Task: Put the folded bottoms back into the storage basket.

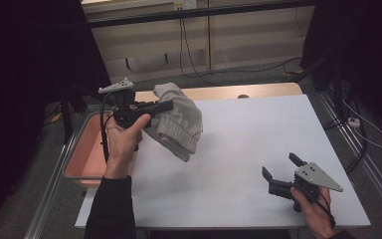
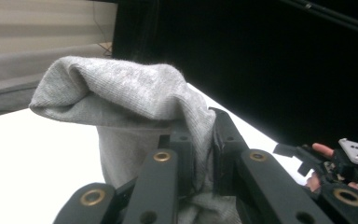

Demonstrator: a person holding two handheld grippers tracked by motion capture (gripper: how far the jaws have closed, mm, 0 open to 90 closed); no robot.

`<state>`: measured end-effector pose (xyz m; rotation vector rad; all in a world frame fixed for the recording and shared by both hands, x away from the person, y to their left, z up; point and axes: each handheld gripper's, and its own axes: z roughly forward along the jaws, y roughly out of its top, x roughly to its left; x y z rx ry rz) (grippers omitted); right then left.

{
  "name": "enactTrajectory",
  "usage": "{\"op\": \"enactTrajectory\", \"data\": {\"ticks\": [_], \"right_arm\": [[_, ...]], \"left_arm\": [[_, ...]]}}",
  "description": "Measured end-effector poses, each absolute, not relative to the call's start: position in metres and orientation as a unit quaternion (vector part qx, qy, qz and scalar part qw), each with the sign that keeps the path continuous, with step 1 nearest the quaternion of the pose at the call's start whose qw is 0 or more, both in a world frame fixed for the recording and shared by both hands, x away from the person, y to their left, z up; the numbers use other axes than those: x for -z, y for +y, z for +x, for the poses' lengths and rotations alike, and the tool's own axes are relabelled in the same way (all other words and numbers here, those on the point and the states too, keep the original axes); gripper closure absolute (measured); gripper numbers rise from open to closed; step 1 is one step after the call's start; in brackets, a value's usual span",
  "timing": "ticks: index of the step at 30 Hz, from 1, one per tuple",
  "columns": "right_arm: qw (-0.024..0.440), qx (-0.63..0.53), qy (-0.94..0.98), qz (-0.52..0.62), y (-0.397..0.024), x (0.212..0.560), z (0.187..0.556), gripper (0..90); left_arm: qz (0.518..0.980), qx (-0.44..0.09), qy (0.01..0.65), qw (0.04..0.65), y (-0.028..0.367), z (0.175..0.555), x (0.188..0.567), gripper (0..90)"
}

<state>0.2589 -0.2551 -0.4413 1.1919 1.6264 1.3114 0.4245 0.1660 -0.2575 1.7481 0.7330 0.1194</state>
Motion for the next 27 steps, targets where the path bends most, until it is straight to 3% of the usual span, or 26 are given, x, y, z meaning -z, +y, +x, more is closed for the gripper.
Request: {"op": "enactTrajectory", "data": {"ticks": [18, 27], "right_arm": [[0.358, -0.508, 0.633, 0.461, -0.255, 0.442, 0.260, 2.9], [0.359, -0.508, 0.633, 0.461, -0.254, 0.442, 0.260, 2.9]], "left_arm": [[0.750, -0.122, 0.334, 0.557, 0.185, 0.414, 0.239, 81.8], [0.747, -0.133, 0.343, 0.554, 0.195, 0.414, 0.229, 81.8]]}}
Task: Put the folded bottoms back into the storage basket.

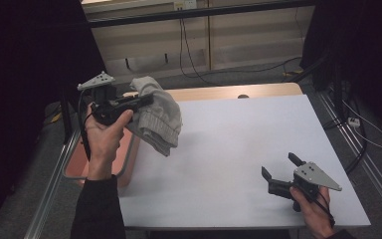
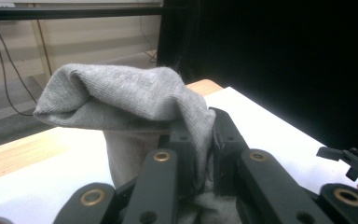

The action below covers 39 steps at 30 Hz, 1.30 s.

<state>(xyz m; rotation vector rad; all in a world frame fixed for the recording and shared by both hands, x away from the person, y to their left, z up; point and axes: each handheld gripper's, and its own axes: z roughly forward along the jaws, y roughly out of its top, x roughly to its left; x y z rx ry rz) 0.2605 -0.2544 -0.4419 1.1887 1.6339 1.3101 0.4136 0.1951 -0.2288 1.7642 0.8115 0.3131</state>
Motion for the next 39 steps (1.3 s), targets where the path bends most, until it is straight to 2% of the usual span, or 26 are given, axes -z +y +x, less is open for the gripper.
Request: {"op": "enactTrajectory", "data": {"ticks": [39], "right_arm": [[0.358, -0.509, 0.633, 0.460, -0.254, 0.442, 0.261, 2.9]], "left_arm": [[0.737, -0.157, 0.362, 0.548, 0.229, 0.406, 0.200, 81.8]]}}
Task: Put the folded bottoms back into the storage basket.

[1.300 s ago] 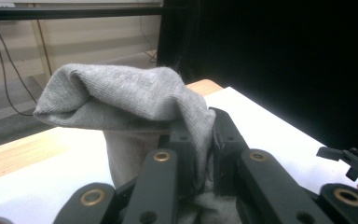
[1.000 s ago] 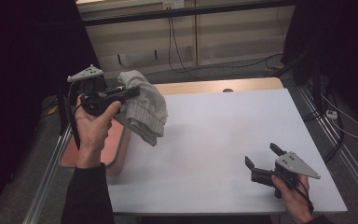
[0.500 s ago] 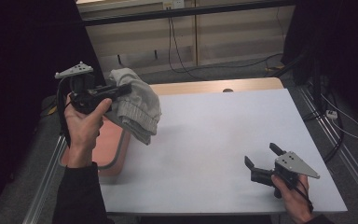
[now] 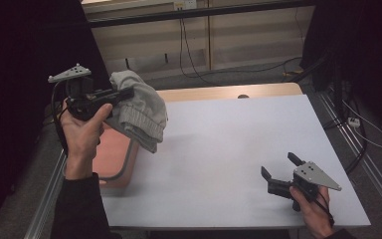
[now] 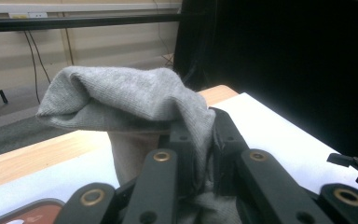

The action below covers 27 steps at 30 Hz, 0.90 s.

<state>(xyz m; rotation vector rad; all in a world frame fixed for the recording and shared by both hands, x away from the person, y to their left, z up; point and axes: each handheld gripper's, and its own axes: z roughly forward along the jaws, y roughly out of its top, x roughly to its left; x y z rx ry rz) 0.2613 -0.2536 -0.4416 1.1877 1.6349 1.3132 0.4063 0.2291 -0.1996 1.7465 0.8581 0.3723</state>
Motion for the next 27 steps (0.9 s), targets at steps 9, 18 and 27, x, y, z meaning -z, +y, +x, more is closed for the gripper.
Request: {"op": "enactTrajectory", "data": {"ticks": [9, 18, 27], "right_arm": [[0.358, -0.509, 0.633, 0.460, -0.254, 0.441, 0.261, 2.9], [0.357, -0.509, 0.634, 0.460, -0.253, 0.442, 0.262, 2.9], [0.357, -0.509, 0.634, 0.460, -0.253, 0.441, 0.262, 2.9]], "left_arm": [[0.734, -0.163, 0.368, 0.547, 0.239, 0.405, 0.196, 81.8], [0.727, -0.171, 0.376, 0.549, 0.252, 0.401, 0.192, 81.8], [0.720, -0.179, 0.385, 0.549, 0.266, 0.397, 0.187, 81.7]]}}
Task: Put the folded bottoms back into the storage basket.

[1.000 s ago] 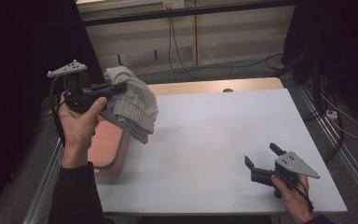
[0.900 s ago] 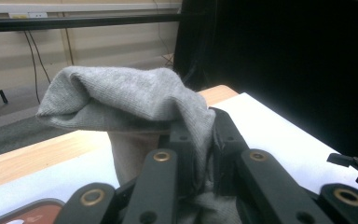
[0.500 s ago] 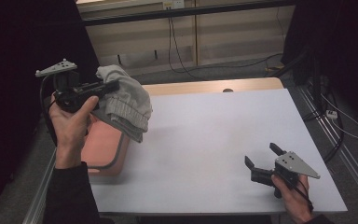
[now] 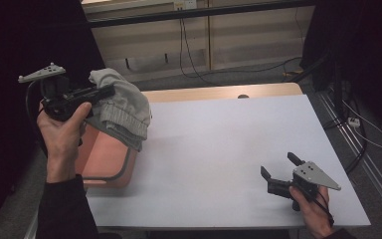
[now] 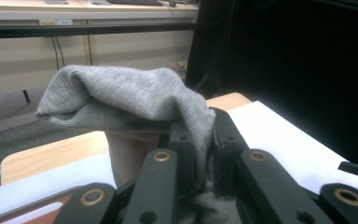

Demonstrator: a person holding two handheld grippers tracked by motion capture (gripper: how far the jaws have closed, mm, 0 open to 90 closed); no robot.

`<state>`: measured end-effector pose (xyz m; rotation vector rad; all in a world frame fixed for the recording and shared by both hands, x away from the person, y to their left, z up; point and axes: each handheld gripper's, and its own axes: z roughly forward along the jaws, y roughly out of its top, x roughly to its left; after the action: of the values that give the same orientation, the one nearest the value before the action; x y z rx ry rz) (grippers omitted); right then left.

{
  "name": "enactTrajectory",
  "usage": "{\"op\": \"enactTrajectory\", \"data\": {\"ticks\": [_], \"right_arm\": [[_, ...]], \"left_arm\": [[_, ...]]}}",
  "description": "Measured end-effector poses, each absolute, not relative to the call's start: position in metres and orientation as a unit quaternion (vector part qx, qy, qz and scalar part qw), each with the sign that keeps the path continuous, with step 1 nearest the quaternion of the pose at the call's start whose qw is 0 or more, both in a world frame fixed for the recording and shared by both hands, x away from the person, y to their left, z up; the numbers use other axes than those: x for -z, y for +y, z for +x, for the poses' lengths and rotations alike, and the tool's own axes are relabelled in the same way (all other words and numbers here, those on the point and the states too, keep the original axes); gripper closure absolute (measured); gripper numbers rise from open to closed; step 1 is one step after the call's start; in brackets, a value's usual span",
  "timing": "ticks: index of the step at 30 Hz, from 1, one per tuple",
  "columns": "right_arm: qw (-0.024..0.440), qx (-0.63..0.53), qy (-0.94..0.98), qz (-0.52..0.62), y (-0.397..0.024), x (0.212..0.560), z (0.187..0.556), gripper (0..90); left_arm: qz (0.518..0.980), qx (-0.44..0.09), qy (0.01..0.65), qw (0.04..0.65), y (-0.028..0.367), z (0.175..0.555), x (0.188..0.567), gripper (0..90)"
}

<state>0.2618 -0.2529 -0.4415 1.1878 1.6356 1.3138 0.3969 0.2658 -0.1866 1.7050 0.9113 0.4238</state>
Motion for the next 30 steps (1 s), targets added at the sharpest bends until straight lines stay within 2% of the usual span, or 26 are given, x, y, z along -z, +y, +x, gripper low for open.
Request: {"op": "enactTrajectory", "data": {"ticks": [15, 30], "right_arm": [[0.359, -0.508, 0.634, 0.459, -0.251, 0.441, 0.262, 2.9], [0.360, -0.507, 0.635, 0.458, -0.251, 0.441, 0.262, 2.9]], "left_arm": [[0.709, -0.193, 0.408, 0.542, 0.308, 0.387, 0.188, 81.7], [0.710, -0.190, 0.427, 0.526, 0.335, 0.389, 0.209, 81.6]]}}
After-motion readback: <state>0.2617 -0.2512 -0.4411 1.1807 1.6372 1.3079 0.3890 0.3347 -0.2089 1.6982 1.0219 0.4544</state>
